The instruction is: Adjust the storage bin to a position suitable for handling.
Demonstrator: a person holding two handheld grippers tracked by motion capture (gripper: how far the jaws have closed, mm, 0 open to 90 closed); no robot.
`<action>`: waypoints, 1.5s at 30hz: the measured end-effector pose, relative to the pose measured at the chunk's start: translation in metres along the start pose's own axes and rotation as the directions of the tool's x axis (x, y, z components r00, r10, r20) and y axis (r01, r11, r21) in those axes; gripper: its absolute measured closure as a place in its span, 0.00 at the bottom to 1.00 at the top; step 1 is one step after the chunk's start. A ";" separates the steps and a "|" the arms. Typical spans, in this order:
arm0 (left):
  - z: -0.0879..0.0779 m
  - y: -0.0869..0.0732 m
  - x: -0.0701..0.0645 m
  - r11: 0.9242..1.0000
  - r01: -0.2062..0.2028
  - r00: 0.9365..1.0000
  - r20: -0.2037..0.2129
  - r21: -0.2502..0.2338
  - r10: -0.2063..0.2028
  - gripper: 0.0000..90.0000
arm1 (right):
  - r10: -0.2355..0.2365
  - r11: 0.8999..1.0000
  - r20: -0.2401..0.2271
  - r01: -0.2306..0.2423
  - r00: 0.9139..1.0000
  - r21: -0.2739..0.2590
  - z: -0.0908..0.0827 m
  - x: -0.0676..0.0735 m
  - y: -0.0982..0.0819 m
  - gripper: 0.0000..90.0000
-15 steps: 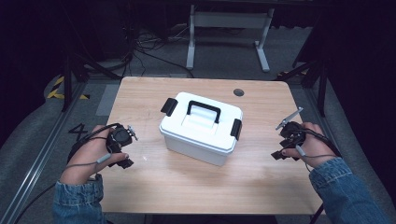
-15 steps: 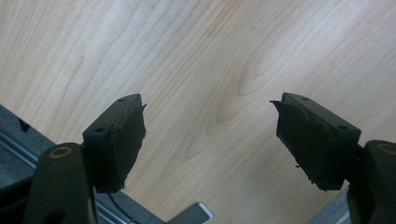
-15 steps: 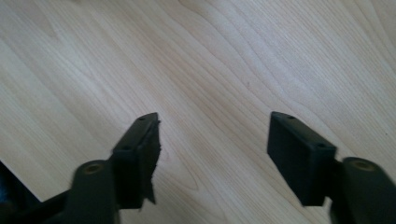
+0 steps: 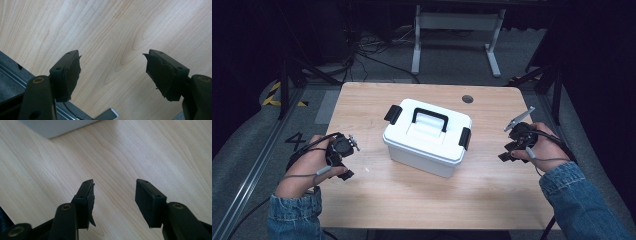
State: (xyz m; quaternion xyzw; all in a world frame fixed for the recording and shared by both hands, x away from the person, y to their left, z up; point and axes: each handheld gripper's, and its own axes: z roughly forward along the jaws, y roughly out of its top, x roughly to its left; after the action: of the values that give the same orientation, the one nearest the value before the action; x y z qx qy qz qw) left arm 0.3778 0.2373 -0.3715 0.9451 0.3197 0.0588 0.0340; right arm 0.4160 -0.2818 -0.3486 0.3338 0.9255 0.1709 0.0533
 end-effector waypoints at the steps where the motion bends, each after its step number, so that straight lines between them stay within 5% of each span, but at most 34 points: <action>1: 0.000 0.000 0.001 1.000 0.008 1.000 0.011 -0.010 -0.007 0.31 | 0.001 1.000 0.003 -0.001 1.000 -0.004 -0.003 0.000 0.003 0.54; 4: 0.000 -0.002 0.002 0.999 0.008 1.000 0.016 -0.031 -0.008 0.30 | 0.012 1.000 0.003 -0.011 1.000 -0.020 -0.011 0.001 0.012 0.54; 23: 0.005 -0.008 -0.001 0.999 0.013 0.999 0.049 -0.042 -0.010 0.30 | -0.097 0.994 0.000 0.097 0.995 -0.056 -0.042 0.009 0.081 0.53; 45: 0.007 0.003 -0.002 1.000 -0.014 0.998 0.056 -0.014 0.015 0.30 | -0.187 0.979 -0.052 0.181 0.981 -0.091 -0.028 0.036 0.158 0.51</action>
State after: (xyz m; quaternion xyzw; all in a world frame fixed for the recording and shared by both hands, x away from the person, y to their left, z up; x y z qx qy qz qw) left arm 0.3789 0.2340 -0.3785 0.9484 0.3114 0.0348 0.0491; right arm 0.4772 -0.1536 -0.2659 0.2389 0.9454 0.2147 0.0552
